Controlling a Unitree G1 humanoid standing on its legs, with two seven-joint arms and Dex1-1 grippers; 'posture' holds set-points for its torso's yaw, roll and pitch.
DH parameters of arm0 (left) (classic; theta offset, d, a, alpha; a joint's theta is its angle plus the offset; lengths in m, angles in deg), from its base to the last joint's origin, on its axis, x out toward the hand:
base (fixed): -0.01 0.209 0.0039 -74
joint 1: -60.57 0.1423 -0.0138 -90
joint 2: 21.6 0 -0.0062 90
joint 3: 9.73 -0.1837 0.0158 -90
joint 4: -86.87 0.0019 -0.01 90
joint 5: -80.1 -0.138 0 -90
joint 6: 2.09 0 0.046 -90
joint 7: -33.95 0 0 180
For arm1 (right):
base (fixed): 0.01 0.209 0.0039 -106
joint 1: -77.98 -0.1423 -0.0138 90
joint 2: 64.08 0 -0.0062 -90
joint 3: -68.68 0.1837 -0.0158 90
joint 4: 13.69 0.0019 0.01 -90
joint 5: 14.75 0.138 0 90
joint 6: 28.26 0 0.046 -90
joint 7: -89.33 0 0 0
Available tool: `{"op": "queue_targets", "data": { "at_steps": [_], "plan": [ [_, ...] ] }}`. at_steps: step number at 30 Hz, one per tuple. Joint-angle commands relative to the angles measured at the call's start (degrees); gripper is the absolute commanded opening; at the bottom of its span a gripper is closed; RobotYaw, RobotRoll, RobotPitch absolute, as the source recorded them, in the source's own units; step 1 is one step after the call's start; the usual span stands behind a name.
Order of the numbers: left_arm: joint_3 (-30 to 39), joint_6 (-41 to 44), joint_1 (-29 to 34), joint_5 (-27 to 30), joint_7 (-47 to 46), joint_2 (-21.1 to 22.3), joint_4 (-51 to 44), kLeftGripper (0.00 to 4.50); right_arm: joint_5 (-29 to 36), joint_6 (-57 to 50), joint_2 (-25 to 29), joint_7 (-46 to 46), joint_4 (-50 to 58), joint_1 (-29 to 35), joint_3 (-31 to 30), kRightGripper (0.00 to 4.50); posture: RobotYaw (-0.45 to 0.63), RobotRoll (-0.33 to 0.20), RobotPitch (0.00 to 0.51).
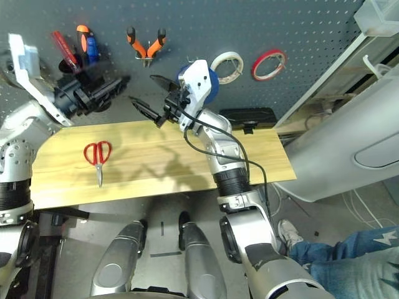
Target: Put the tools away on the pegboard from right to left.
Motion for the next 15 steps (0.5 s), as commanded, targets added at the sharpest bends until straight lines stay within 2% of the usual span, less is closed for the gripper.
{"op": "queue_targets", "data": {
  "at_steps": [1,10,15],
  "plan": [
    [-1.08,0.63,2.33,-1.92,0.71,0.45,0.17,4.49,-0.92,-1.99,2.13,1.76,0.16,2.53,-0.94,4.50,0.16,0.000,0.276],
    [-3.45,2.68,5.97,-5.32,0.38,-0.03,2.14,4.49,-2.50,-3.81,3.81,1.83,-0.46,4.76,-1.30,4.50,0.15,0.000,0.282],
    [-6.60,3.11,10.33,-8.99,1.35,0.74,4.10,4.49,-3.80,-5.47,4.00,1.59,-0.43,5.09,-2.03,4.50,0.15,0.000,0.282]
  ]
}}
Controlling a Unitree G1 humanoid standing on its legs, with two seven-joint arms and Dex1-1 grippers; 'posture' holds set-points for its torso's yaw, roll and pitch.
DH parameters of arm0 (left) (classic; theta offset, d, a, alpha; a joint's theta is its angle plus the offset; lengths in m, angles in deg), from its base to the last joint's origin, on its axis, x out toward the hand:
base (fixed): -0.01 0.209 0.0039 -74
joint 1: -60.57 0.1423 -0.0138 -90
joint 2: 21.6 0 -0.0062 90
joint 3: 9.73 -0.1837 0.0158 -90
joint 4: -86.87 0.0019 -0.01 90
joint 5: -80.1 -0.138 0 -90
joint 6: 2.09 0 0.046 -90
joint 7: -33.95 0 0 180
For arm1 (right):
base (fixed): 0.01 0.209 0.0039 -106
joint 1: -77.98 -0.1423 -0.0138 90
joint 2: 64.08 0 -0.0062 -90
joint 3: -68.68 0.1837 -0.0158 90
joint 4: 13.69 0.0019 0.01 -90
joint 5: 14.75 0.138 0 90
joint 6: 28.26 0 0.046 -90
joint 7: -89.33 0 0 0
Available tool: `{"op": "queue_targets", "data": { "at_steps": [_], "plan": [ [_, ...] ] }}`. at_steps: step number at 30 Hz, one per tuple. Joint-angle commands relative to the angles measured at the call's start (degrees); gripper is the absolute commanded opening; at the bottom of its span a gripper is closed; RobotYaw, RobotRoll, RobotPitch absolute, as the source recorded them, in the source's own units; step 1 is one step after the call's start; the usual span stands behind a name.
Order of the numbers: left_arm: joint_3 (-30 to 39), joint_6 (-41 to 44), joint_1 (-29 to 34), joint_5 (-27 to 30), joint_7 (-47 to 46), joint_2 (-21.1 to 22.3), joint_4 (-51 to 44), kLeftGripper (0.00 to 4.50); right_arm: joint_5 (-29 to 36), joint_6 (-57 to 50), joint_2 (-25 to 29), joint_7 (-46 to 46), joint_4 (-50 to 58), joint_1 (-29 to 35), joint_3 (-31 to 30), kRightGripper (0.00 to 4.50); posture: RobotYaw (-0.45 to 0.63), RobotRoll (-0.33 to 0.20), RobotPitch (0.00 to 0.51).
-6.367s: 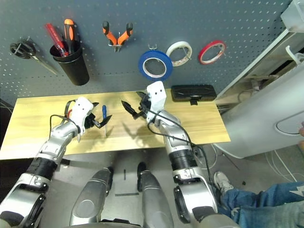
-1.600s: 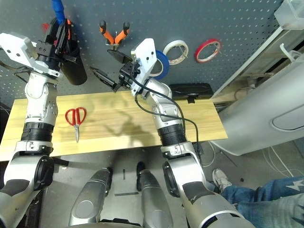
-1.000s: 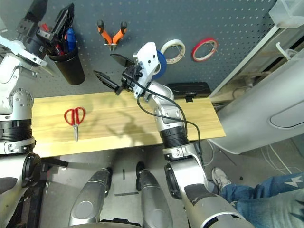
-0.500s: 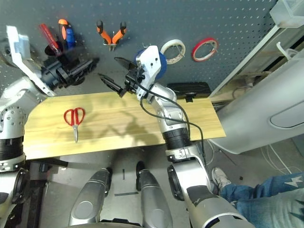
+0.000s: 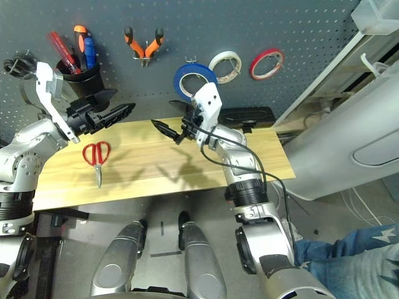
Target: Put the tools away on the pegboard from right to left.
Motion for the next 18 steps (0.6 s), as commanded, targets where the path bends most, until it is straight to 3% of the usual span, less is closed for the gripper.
{"op": "queue_targets", "data": {
  "at_steps": [1,6,11,18],
  "plan": [
    [-2.43,0.55,3.13,-3.28,0.26,0.28,2.59,4.49,-1.85,-1.10,0.43,-0.25,-0.46,1.11,-1.69,4.50,0.15,0.000,0.282],
    [-4.02,-1.31,3.19,-8.89,-2.10,-0.21,8.10,4.49,-2.84,-3.79,0.46,-0.02,-1.66,1.36,-2.98,4.50,0.15,0.000,0.285],
    [-5.86,-4.90,0.75,-17.47,-6.83,-0.64,21.06,4.49,-3.27,-3.85,-1.23,0.57,-3.17,1.36,-4.31,4.50,0.15,0.000,0.285],
    [-3.04,-18.33,-6.08,-24.23,-15.72,-3.54,40.69,4.49,-5.07,-1.28,-5.60,-0.27,-7.70,-1.27,-6.24,4.50,0.15,0.000,0.284]
  ]
}}
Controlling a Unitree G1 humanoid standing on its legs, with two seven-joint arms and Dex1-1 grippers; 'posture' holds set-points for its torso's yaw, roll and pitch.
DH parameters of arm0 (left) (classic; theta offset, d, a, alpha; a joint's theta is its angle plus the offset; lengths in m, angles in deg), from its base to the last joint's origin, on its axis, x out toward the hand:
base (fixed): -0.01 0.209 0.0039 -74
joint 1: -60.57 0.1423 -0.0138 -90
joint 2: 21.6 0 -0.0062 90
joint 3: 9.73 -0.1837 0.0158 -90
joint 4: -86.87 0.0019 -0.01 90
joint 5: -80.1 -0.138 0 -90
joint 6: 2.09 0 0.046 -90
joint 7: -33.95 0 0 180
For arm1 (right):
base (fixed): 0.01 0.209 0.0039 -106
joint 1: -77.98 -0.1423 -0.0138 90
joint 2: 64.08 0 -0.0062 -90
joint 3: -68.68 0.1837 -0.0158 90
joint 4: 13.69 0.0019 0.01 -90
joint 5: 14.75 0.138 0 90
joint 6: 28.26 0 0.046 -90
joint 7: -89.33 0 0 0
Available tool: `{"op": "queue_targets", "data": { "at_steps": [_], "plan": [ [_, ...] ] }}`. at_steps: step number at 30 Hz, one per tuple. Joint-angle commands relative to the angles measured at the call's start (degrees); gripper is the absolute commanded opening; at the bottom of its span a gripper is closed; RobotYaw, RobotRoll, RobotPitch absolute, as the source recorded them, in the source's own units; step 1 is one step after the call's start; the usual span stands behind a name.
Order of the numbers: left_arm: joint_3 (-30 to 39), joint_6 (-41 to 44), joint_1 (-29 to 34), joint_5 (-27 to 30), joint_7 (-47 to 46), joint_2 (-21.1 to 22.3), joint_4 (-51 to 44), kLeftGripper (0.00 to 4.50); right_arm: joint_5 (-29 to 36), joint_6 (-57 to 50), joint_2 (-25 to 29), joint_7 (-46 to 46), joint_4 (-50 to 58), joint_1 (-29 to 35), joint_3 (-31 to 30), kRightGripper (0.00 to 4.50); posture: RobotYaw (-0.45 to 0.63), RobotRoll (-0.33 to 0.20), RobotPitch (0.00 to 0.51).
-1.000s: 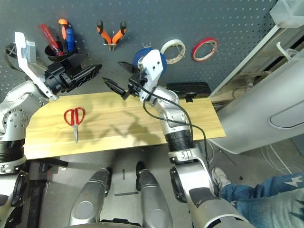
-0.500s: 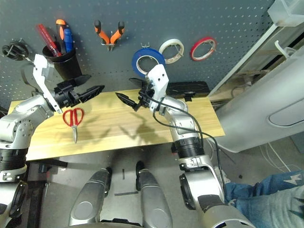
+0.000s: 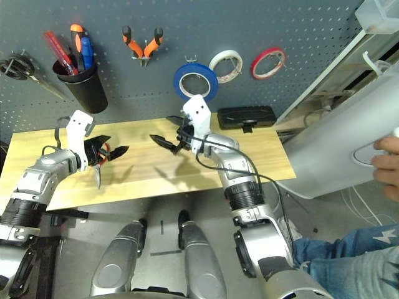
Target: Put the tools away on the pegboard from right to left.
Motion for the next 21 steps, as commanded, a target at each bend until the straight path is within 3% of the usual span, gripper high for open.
{"op": "queue_targets", "data": {
  "at_steps": [1,13,21],
  "plan": [
    [1.82,-5.50,-1.45,-2.26,-2.97,-1.20,7.33,4.49,-1.49,1.55,-1.60,-0.43,-2.82,-0.83,-1.41,4.50,0.15,0.000,0.284],
    [5.10,-13.75,-4.88,-6.02,-10.69,-1.83,23.44,4.49,-4.91,4.72,-6.05,-1.97,-10.35,-3.44,-2.79,4.50,0.14,0.000,0.292],
    [6.09,-19.26,-5.09,-8.99,-16.96,-0.12,29.84,4.49,-5.02,3.92,-6.46,-1.49,-8.63,-2.72,-2.58,4.50,0.14,0.000,0.292]
  ]
}}
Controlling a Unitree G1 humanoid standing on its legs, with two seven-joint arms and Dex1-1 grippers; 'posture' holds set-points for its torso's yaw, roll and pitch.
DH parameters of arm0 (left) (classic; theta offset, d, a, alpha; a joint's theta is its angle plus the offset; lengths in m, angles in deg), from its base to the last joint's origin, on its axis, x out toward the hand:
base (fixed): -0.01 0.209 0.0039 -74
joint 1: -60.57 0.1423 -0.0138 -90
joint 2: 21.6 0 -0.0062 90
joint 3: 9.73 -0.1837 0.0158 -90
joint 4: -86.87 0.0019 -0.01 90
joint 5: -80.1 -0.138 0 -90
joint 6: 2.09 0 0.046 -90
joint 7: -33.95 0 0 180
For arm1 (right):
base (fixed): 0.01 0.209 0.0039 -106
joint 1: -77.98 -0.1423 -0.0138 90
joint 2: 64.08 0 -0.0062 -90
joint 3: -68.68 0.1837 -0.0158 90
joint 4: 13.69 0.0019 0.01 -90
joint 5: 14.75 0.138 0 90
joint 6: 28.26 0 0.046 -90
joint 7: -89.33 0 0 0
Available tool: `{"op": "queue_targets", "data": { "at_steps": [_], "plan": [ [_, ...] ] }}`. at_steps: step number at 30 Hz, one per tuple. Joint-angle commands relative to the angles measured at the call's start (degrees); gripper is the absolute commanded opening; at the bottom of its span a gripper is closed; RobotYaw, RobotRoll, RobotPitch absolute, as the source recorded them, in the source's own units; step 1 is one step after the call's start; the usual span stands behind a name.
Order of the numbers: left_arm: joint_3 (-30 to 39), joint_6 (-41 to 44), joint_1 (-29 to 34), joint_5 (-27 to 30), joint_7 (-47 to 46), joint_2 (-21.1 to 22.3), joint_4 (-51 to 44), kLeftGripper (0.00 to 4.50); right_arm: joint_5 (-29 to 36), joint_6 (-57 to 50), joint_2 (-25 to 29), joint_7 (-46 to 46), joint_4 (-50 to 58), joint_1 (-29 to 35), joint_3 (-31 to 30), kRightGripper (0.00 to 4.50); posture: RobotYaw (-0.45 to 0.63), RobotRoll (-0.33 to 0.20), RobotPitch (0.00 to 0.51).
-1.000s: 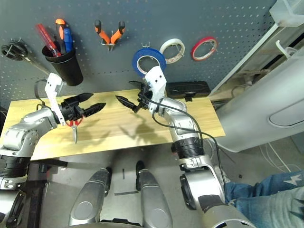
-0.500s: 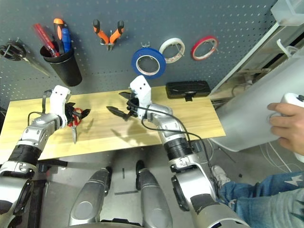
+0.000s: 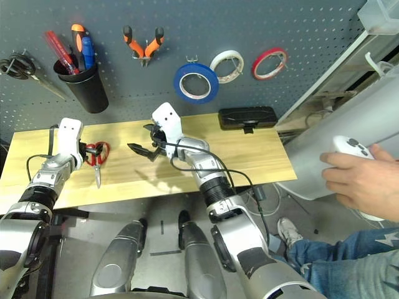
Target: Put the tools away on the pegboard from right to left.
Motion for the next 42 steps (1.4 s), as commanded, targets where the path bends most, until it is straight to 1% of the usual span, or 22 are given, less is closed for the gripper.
{"op": "queue_targets", "data": {
  "at_steps": [1,8,17,29,32,40,42],
  "plan": [
    [1.26,-2.30,0.40,-1.16,-3.20,1.07,3.39,4.49,-0.23,-0.71,-0.18,0.60,0.99,1.26,-0.77,4.50,0.13,0.000,0.290],
    [1.28,-4.01,0.22,-2.59,-5.04,1.08,7.41,4.49,-0.08,-1.91,0.47,0.93,3.50,2.14,-0.83,4.50,0.12,0.000,0.283],
    [0.87,-3.90,0.68,-3.72,-5.34,0.17,9.71,4.49,1.14,-6.22,0.14,0.82,11.44,3.13,-0.68,4.50,0.11,0.000,0.277],
    [0.52,0.95,0.41,-4.96,-5.09,-0.66,11.58,4.49,2.58,-9.59,-0.45,-0.03,16.27,2.98,-0.51,4.50,0.10,0.000,0.284],
    [0.99,2.41,-0.02,-4.53,-4.25,-1.04,12.06,3.88,2.75,-9.84,-0.37,-0.17,16.57,3.04,-0.63,4.50,0.10,0.000,0.283],
    [3.65,12.22,-2.04,-1.74,-0.64,-2.04,13.46,1.19,2.69,-9.93,0.24,-0.25,16.17,3.31,-0.47,4.50,0.10,0.000,0.284],
    [5.58,17.19,-2.65,0.45,1.72,-2.57,14.17,0.56,2.63,-9.79,0.41,-0.22,15.88,3.31,-0.49,4.50,0.10,0.000,0.284]
  ]
}}
